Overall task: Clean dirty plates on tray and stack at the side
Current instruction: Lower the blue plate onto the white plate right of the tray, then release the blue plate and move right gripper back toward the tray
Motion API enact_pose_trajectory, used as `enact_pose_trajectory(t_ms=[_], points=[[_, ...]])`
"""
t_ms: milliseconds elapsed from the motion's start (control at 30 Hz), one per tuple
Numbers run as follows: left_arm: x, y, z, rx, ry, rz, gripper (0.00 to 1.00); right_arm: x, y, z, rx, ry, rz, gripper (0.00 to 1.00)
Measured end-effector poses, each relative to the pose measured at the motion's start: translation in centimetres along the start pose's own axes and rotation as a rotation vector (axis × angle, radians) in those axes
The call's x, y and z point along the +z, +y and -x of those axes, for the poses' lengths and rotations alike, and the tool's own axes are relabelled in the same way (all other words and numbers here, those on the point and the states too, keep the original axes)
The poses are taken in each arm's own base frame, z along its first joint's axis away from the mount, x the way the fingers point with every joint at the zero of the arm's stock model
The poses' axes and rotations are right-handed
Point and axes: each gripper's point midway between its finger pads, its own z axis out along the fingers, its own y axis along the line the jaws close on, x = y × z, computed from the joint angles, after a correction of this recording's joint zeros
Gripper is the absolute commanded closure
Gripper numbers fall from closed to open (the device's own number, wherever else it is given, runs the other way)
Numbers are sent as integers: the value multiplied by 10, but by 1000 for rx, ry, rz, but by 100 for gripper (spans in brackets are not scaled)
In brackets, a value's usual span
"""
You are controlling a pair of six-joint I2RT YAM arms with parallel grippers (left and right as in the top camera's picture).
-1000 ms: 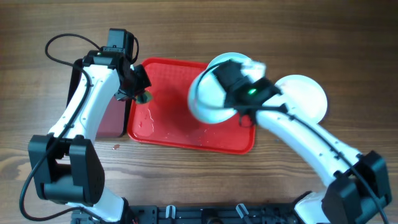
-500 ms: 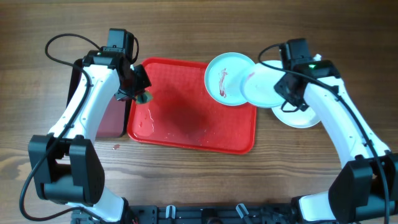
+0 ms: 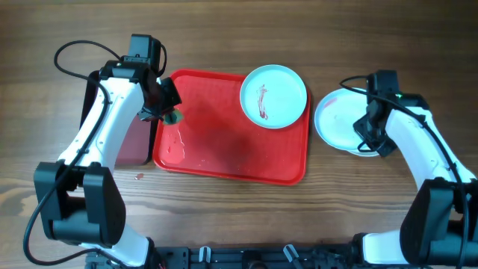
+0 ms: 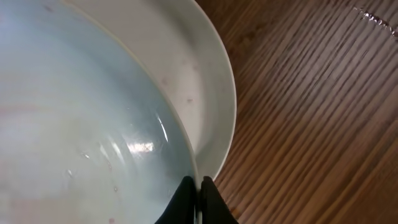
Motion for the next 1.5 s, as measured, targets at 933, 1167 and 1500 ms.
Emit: enact_pose_trajectory(t_ms=[933, 1167, 1500], points=[[0, 1, -1, 0, 4, 2, 96, 21, -31, 19, 21, -7, -33, 88], [0, 1, -1, 0, 4, 2, 96, 31, -41, 17, -14, -28, -70, 64], [0, 1, -1, 0, 3, 2, 96, 45, -26, 6, -154, 35, 61, 33]])
